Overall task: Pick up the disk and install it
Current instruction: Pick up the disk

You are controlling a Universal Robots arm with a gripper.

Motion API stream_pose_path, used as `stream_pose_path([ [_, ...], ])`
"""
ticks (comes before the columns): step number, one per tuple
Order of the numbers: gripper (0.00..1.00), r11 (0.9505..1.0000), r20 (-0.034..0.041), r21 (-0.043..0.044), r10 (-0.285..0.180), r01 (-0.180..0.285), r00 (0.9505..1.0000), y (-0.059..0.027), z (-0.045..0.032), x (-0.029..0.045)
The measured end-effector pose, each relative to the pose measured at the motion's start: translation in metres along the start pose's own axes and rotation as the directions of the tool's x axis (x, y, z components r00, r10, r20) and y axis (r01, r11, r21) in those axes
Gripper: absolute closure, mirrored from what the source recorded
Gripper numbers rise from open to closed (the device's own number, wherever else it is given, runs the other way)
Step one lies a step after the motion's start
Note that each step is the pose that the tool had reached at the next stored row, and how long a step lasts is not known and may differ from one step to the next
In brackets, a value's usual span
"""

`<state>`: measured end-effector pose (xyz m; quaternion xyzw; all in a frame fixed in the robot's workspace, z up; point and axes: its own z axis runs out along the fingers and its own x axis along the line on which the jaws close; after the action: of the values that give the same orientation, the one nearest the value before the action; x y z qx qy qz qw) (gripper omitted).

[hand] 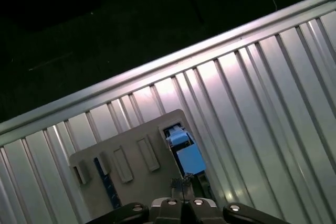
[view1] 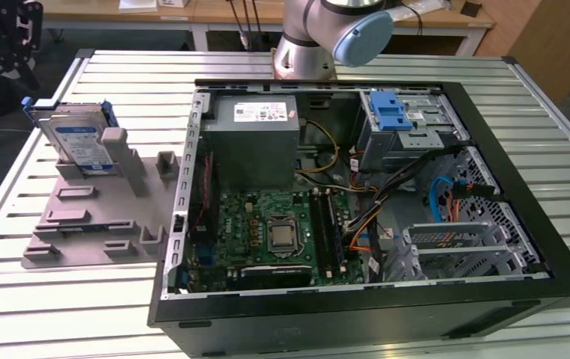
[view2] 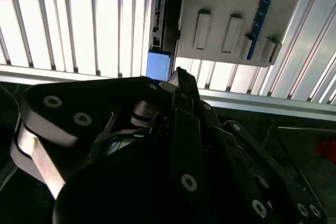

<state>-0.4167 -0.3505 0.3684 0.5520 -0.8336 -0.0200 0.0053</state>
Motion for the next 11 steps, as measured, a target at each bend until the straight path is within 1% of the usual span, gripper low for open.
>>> stream_pose_path([
  [3,0.89,0.9992,-0.0006,0.0016,-0.039,0.039,0.9992,0.0,0.0001,0.0],
  [6,0.89,0.9972,-0.0014,0.0028,-0.075,0.075,0.9972,0.0,0.0001,0.0],
  [11,0.89,0.9913,-0.0029,0.0038,-0.132,0.132,0.9913,0.0,0.0002,0.0],
])
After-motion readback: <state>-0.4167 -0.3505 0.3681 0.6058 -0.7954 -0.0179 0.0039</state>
